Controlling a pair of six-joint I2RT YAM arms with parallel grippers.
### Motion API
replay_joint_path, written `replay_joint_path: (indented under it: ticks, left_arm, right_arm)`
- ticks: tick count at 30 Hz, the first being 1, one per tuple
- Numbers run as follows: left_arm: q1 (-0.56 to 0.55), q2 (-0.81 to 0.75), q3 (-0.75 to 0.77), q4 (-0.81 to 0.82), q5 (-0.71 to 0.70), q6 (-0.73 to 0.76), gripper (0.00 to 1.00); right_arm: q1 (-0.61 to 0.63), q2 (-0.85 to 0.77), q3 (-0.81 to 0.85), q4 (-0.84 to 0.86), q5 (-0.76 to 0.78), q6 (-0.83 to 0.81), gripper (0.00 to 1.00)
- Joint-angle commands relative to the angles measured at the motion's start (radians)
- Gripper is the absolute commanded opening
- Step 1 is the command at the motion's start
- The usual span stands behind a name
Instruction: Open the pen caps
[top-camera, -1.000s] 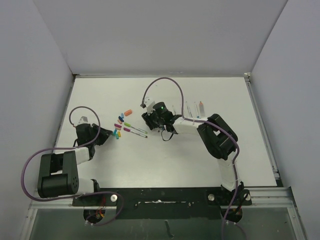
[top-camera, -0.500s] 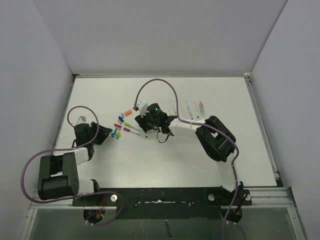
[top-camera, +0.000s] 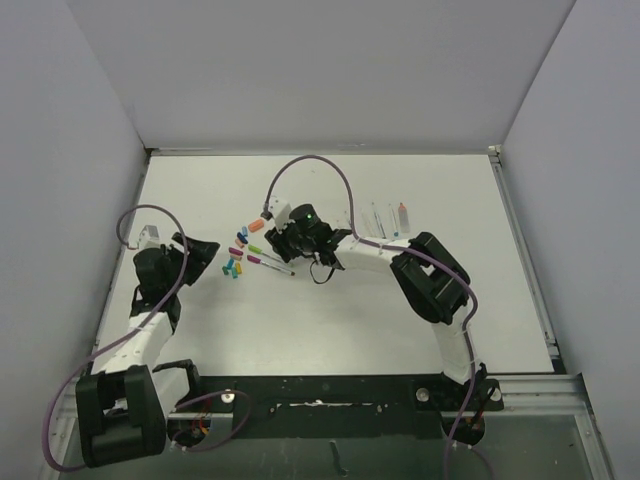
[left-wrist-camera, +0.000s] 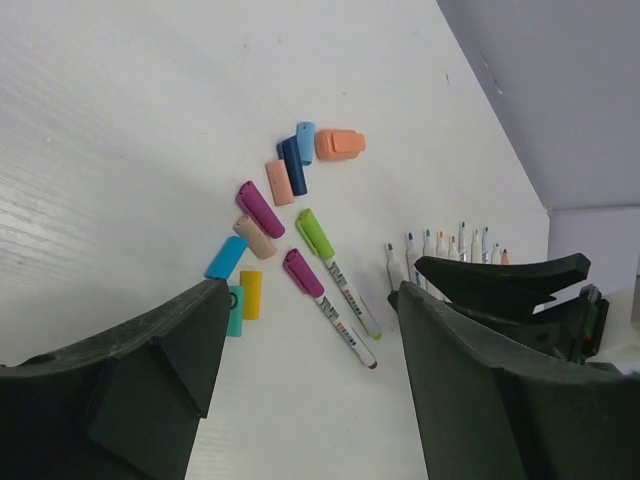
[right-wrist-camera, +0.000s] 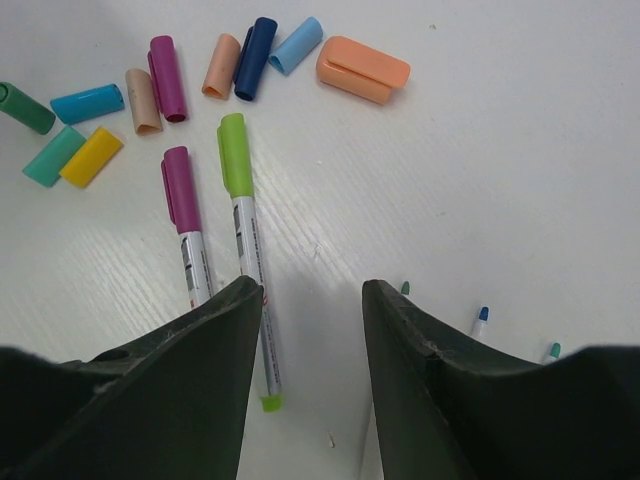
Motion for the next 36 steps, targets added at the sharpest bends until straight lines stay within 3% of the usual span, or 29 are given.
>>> replay_joint_path:
  ticks: [1, 8, 36]
  left_arm:
    - [0.012, -0.077, 0.045, -0.055, 0.013, 0.007, 0.70]
    - [0.028, -0.073, 0.067, -0.057, 0.089, -0.013, 0.98]
    - [0.030, -0.085, 0.090, -0.067, 0.109, -0.018, 0.98]
  right_arm:
    - [0.013, 0.009, 0.051, 0.017, -0.015, -0.015, 0.45]
    - [0.023, 0.025, 0.059, 0.011, -0.015, -0.019, 0.44]
    - [0.039, 0.104, 0.102, -0.016, -0.016, -0.019, 0.41]
